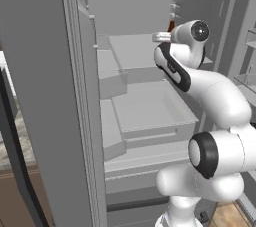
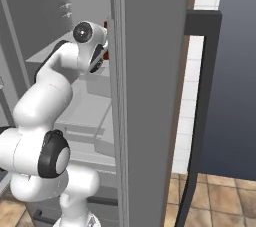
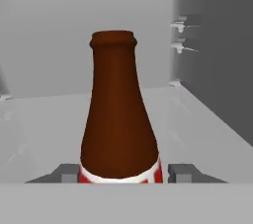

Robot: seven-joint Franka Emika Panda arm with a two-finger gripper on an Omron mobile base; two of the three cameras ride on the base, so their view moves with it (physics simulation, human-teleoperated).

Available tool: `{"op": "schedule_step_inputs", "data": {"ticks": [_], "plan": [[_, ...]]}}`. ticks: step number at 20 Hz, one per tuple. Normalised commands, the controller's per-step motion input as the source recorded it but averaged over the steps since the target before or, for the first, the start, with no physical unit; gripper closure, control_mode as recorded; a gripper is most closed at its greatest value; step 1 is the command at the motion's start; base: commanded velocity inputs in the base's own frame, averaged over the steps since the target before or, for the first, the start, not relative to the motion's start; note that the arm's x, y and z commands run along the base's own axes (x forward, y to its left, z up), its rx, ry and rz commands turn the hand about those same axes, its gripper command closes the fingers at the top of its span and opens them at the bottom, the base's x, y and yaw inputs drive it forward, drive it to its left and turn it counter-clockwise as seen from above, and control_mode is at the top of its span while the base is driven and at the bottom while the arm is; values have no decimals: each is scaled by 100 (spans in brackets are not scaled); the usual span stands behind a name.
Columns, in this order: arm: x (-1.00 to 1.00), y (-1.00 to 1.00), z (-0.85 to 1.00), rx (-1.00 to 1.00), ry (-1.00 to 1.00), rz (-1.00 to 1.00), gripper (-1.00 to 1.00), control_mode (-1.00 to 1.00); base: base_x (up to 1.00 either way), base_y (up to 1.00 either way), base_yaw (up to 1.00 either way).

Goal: Open the fridge, grab two sodas, and place both sodas inside the bowl with ice on the dining counter.

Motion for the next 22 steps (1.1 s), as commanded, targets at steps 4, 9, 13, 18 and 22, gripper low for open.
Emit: {"op": "schedule_step_inputs", "data": {"ticks": [4, 9, 13, 18, 22], "plan": [[10, 0, -16, 0, 1, 2, 100, -100, 0, 0, 0], [1, 0, -6, 0, 2, 0, 100, -100, 0, 0, 0], [0, 0, 0, 2, 0, 0, 100, -100, 0, 0, 0], [-16, 0, 0, 6, -2, 0, 100, -100, 0, 0, 0], [-30, 0, 0, 7, -2, 0, 100, -100, 0, 0, 0]]}}
